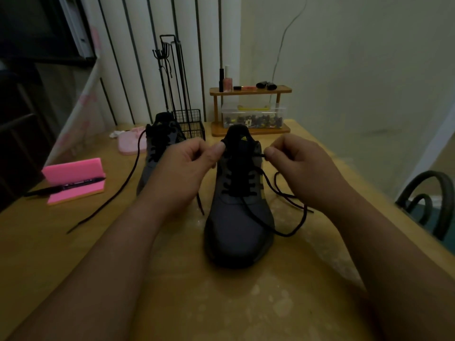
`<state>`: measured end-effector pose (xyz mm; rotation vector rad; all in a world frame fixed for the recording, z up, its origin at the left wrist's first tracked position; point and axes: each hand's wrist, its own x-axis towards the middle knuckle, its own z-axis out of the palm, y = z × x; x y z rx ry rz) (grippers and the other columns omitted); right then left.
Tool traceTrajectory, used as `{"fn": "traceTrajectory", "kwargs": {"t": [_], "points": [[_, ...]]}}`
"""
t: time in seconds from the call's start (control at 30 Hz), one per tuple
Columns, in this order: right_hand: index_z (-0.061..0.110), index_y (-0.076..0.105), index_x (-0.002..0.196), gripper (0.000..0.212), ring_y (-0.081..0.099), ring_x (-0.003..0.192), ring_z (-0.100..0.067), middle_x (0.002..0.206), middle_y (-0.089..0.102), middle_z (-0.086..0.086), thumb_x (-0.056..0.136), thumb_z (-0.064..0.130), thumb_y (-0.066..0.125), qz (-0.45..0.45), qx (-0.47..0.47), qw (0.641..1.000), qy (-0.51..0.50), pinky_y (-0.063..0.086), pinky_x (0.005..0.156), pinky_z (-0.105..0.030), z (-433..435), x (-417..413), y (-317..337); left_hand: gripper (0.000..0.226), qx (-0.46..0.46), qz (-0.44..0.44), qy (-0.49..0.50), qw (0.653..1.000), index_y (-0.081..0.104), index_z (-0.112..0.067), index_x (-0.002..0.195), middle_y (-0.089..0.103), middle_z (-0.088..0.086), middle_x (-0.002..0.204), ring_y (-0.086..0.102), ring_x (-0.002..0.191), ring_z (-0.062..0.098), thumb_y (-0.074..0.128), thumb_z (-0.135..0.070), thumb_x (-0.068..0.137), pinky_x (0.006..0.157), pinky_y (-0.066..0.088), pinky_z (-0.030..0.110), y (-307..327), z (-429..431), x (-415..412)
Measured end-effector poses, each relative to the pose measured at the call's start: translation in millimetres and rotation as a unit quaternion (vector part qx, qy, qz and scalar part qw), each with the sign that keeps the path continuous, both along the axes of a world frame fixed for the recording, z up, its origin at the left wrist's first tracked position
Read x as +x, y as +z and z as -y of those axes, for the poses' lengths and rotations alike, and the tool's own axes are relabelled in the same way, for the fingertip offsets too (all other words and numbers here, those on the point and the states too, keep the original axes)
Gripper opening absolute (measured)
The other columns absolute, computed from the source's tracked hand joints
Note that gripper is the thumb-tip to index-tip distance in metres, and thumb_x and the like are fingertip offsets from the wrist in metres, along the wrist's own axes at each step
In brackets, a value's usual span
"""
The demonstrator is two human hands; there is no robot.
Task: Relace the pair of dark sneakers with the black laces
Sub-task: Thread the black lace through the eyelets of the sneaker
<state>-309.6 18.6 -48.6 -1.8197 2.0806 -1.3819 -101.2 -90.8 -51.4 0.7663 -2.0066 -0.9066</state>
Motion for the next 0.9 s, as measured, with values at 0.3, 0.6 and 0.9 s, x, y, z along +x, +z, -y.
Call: {"fn": "traceTrajectory", "kwargs": {"t": [0.3,0.6,0.9], "points": [[0.027,0.069,0.118,0.019,0.060,0.101,-0.001,0.108,0.066,0.015,0.100,0.027,0.063,-0.072,-0.041,0.993,0.087,0.050,0.084,-0.023,6,35,-3,0.052,-0.029,-0.032,-0.079,0.996,0.057,-0.006,0.075,0.045,-0.012,0.054,0.038,0.049,0.002,0.046,-0.048,0.104,0.050,0.032,0.016,1,-16,-12],[0.025,0.067,0.102,0.007,0.066,0.083,-0.004,0.087,0.067,0.012,0.104,0.025,0.060,0.049,-0.117,0.992,0.026,0.055,0.068,-0.023,11,30,-7,0.052,0.054,-0.102,-0.010,0.993,0.060,-0.008,0.095,0.052,0.000,0.073,0.049,0.063,0.010,0.040,-0.055,0.106,0.061,0.046,0.024,-5,-9,-15],[0.026,0.072,0.102,0.009,0.068,0.088,-0.006,0.092,0.071,0.010,0.103,0.027,0.063,0.128,-0.096,0.987,0.003,0.061,0.076,-0.040,22,32,-15,0.040,0.040,0.089,0.075,0.992,0.056,-0.014,0.091,0.060,0.000,0.080,0.058,0.070,0.015,0.066,-0.052,0.096,0.058,0.043,0.033,-9,6,-32]]}}
